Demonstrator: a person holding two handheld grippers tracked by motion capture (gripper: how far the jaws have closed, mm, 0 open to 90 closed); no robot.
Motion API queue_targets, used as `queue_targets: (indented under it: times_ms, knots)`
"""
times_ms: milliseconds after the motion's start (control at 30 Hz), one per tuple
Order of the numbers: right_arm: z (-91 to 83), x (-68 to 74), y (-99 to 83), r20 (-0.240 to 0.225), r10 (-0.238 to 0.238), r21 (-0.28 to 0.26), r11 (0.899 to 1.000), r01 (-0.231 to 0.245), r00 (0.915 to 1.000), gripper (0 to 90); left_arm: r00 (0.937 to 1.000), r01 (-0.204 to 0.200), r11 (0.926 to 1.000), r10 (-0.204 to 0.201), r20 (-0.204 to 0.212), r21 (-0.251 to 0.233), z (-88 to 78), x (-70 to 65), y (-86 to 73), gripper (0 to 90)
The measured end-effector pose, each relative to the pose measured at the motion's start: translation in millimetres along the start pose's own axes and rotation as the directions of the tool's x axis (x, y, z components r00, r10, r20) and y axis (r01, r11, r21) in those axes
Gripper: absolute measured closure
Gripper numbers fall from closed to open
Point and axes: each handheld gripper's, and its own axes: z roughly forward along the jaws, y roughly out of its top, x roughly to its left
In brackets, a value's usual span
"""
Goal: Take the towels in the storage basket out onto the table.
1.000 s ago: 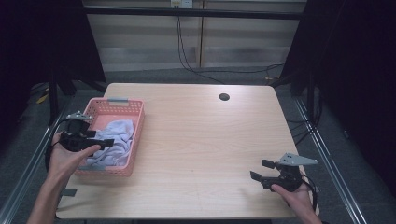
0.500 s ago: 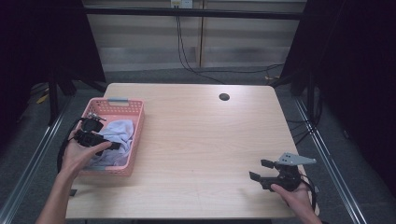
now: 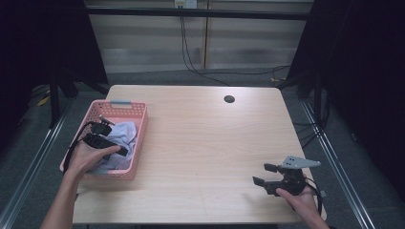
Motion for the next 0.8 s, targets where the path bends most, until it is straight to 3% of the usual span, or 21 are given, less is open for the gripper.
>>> queue_targets:
  times_ms: [167,200,300,333,367,400,467,667,733,800]
  knots:
    - [1.3,0.2,0.2,-0.005,-0.006,0.006,1.0,0.006,1.0,24.5,0.9991,-0.013,0.9981,0.015,-0.039,0.06,7.0,-1.9,7.2,0.0]
    - [2.1,0.4,0.4,-0.008,-0.007,0.007,1.0,0.007,0.9999,24.4,0.9969,-0.016,0.9948,0.024,-0.075,0.101,11.8,-4.4,11.2,0.0]
    - [2.4,1.2,0.8,-0.016,-0.015,0.008,1.0,0.015,0.9998,24.6,0.9945,-0.001,0.9927,0.014,-0.104,0.12,16.4,-4.4,13.0,0.0]
    - [3.5,1.5,1.0,-0.015,-0.024,0.011,1.0,0.024,0.9996,24.7,0.9934,-0.013,0.9908,0.029,-0.111,0.134,17.6,-4.4,13.8,0.0]
    - [3.5,1.5,1.0,-0.015,-0.024,0.011,1.0,0.024,0.9996,24.7,0.9928,0.007,0.9914,0.009,-0.119,0.131,18.5,-4.1,14.1,0.0]
    - [4.1,2.3,1.1,-0.019,-0.025,0.015,1.0,0.026,0.9995,24.7,0.9887,-0.008,0.9892,0.029,-0.147,0.147,20.6,-6.1,14.7,1.5]
    - [4.2,2.7,1.1,-0.021,-0.029,0.016,0.999,0.03,0.9994,24.8,0.9868,-0.01,0.988,0.034,-0.158,0.154,20.7,-6.8,15.2,2.2]
    - [1.8,2.7,0.8,-0.017,-0.035,0.013,0.999,0.036,0.9992,25.2,0.9819,0.018,0.9829,0.017,-0.189,0.184,17.2,-7.6,20.5,20.7]
    - [1.9,2.5,1.0,-0.018,-0.034,0.014,0.999,0.034,0.9993,25.3,0.9802,0.03,0.9834,0.006,-0.198,0.179,16.0,-7.6,20.7,28.6]
    - [2.2,2.5,1.1,-0.017,-0.035,0.016,0.999,0.035,0.9992,25.3,0.9803,0.041,0.9843,-0.007,-0.197,0.171,14.0,-6.6,20.6,30.7]
